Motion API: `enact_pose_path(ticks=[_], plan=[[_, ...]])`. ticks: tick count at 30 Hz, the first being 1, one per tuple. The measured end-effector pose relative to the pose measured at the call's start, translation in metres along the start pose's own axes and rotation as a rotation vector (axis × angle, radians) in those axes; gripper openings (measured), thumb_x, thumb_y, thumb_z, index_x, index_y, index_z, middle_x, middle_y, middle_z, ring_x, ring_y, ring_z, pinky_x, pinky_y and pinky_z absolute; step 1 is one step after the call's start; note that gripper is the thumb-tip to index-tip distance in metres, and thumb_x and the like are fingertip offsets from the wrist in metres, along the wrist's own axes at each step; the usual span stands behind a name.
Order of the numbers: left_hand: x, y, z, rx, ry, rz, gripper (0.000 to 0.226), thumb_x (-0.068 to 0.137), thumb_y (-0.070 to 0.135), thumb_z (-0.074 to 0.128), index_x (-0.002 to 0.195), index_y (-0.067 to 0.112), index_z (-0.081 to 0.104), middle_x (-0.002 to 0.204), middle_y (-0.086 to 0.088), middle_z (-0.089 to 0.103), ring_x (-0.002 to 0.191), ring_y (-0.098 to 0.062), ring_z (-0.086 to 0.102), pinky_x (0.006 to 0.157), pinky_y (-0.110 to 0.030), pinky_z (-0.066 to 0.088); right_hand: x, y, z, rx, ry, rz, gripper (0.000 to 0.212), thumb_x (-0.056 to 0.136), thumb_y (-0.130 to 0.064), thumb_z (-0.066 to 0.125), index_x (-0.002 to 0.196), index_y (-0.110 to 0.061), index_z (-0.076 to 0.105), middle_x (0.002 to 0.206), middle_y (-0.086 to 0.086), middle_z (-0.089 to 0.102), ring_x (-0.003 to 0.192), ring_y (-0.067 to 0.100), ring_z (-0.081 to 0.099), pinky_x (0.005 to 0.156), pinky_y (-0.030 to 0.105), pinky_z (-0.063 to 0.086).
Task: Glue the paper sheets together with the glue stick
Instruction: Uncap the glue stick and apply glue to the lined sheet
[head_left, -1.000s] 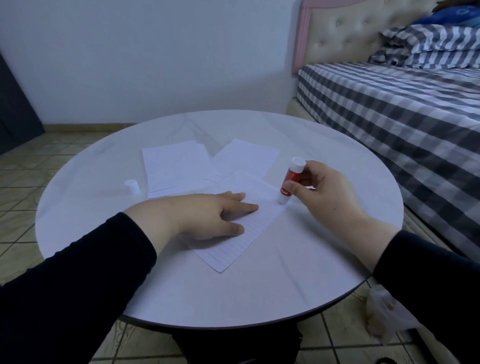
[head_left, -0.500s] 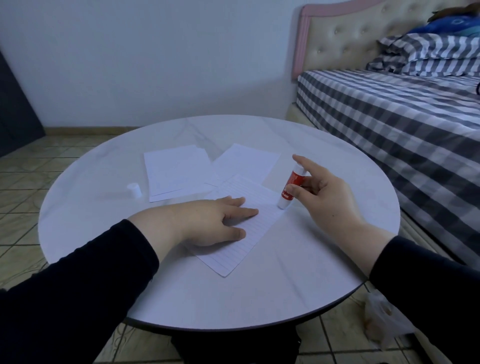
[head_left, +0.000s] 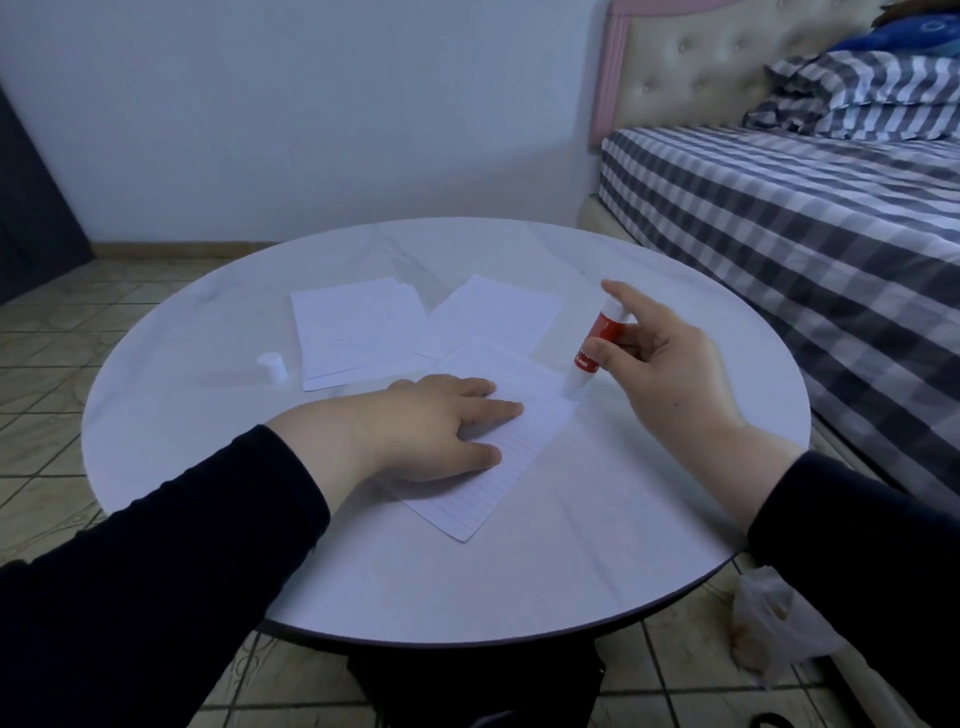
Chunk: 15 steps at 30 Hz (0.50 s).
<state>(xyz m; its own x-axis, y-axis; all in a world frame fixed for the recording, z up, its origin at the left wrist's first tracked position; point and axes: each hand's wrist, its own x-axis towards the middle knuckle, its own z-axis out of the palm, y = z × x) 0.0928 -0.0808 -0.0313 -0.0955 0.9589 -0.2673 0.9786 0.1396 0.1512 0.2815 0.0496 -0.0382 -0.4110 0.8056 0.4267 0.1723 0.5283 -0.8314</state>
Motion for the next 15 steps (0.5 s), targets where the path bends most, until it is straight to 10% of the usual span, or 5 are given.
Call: enact_pose_path(ticks=[15], plan=[[0.0018,-0.0075,0.0053,0.022,0.009,0.038,0.055,0.095,0.060,0.035,0.146,0.057,0.013,0.159,0.024,0.002,0.147,-0.005,-0.002,0.119,-0.039,0.002,-0.0079,-0.0029,0.0045,0.074,-0.092,-0.018,0.051,0.085,-0.010,0.071,0.125,-0.040,0.057,0.093,-0.002,0.074,0.089,0.010,0.070,0.094,0.028,0.051]])
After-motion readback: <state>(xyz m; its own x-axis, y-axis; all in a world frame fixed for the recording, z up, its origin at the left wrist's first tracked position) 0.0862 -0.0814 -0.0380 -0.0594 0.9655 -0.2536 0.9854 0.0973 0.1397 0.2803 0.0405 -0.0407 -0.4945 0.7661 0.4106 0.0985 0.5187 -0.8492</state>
